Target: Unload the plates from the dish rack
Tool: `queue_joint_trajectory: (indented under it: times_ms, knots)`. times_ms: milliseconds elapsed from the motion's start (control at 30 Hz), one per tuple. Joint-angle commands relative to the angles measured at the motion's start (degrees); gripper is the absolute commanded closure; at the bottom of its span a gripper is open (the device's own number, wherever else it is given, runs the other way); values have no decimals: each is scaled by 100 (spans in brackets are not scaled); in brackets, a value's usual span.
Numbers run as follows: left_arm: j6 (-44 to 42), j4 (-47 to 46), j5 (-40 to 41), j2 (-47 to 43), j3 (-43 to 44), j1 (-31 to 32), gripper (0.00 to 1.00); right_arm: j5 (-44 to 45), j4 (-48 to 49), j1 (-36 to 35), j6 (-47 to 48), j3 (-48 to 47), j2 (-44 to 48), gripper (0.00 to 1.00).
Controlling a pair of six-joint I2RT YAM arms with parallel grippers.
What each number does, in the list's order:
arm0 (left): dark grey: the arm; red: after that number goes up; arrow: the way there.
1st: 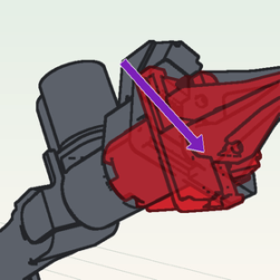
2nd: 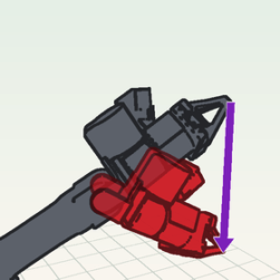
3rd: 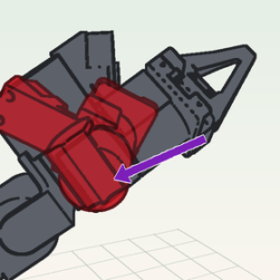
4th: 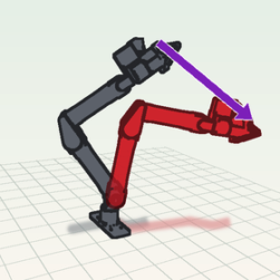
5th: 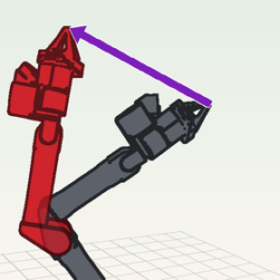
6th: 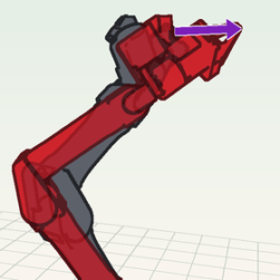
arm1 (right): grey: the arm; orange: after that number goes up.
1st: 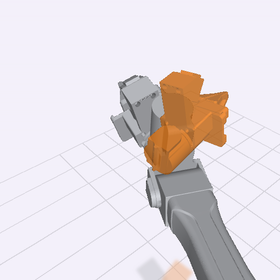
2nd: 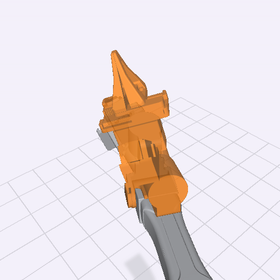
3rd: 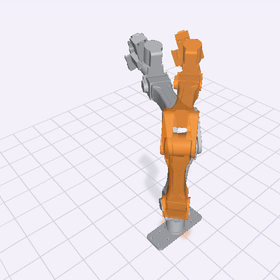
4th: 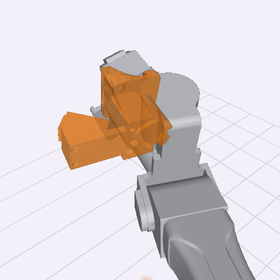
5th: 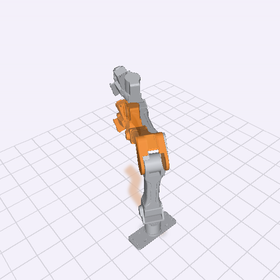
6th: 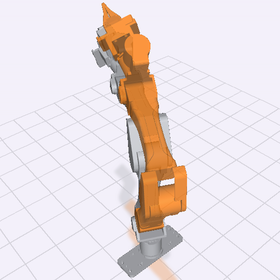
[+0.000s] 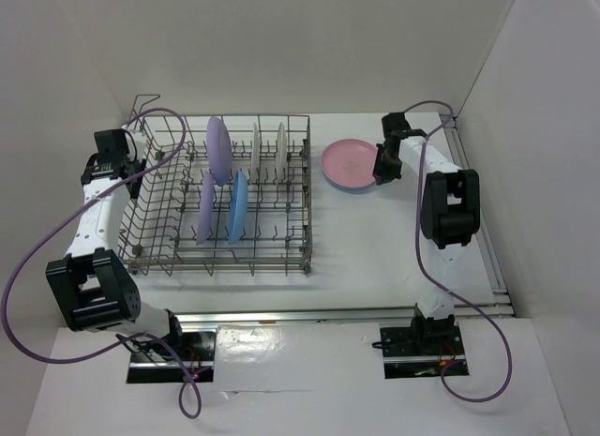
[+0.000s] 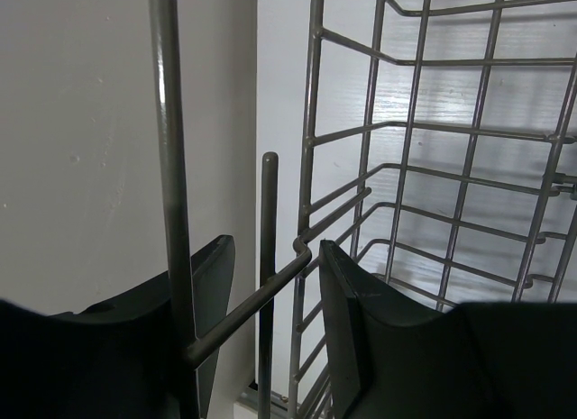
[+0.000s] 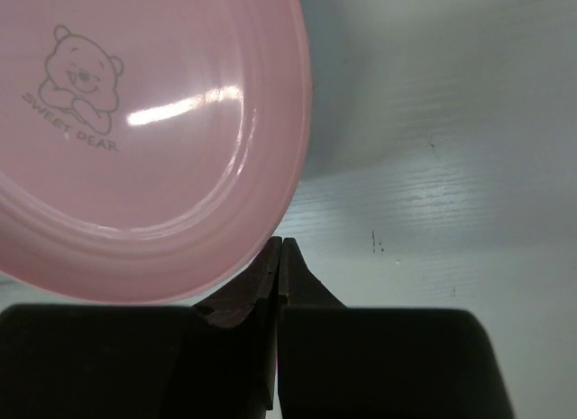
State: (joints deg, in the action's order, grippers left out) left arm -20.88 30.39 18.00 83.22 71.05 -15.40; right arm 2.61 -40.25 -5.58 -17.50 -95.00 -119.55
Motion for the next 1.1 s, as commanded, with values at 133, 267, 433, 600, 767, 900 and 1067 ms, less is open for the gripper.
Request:
queue_joint_trajectory:
  times_ms: [133, 267, 433, 600, 767, 900, 1067]
  knots:
    - [14, -104, -192, 142, 94, -7, 44, -41, -9, 22, 1, -229, -17, 100]
    - [14, -104, -192, 142, 94, -7, 44, 38, 210, 22, 62, -150, 125, 100]
    - [14, -104, -192, 142, 94, -7, 44, 387, -501, -134, 62, -599, 210, 98]
    - [76, -104, -261, 142, 94, -7, 44, 1258, -89, -881, 10, -80, 1977, 20]
    - [76, -156, -262, 89, 94, -7, 44, 1725, 764, -2894, -86, -727, 2456, 0]
    - [128, -156, -323, 89, 94, -7, 44, 816, -351, -3378, -790, -2275, 1287, 0]
    - [181, -156, -429, 37, 41, -7, 44, 284, -606, -3932, -851, -3233, 557, 0]
